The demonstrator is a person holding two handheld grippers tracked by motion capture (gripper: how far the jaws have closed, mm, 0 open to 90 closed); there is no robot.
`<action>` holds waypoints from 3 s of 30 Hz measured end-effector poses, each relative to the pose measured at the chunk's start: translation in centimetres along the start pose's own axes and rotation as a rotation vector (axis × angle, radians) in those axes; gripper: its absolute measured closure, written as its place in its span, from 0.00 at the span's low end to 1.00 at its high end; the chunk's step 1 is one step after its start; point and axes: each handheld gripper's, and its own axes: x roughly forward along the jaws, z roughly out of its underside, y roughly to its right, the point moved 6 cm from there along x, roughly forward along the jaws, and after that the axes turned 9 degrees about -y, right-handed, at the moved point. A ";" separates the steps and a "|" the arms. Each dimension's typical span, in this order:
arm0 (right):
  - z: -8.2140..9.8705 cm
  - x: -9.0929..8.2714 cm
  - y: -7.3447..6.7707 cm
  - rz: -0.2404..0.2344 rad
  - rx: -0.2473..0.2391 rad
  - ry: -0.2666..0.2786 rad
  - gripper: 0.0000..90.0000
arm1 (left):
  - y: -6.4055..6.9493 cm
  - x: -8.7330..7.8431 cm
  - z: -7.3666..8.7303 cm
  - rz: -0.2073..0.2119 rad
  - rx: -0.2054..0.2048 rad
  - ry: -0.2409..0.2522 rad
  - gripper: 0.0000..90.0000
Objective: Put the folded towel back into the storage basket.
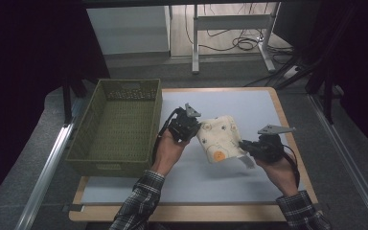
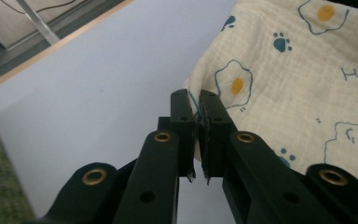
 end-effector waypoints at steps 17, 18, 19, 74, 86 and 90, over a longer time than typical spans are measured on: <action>-4.7 1.8 -2.8 -0.052 -0.015 0.033 0.93 | -4.3 -3.6 0.7 -0.091 -0.021 -0.015 0.95; -4.9 1.9 -3.0 -0.056 -0.014 0.035 0.93 | -4.5 -3.8 0.7 -0.095 -0.024 -0.011 0.95; -5.1 2.0 -3.1 -0.060 -0.015 0.037 0.93 | -4.7 -3.9 0.8 -0.097 -0.025 -0.008 0.95; -16.4 12.9 -17.8 -0.243 -0.037 0.035 0.93 | -20.3 -13.1 9.5 -0.344 -0.222 -0.059 0.95; -17.3 16.9 -22.0 -0.222 -0.095 -0.013 0.92 | -23.0 -12.2 11.7 -0.380 -0.235 -0.113 0.95; -17.7 18.0 -22.8 -0.222 -0.085 -0.037 0.92 | -23.8 -11.2 12.1 -0.389 -0.229 -0.146 0.95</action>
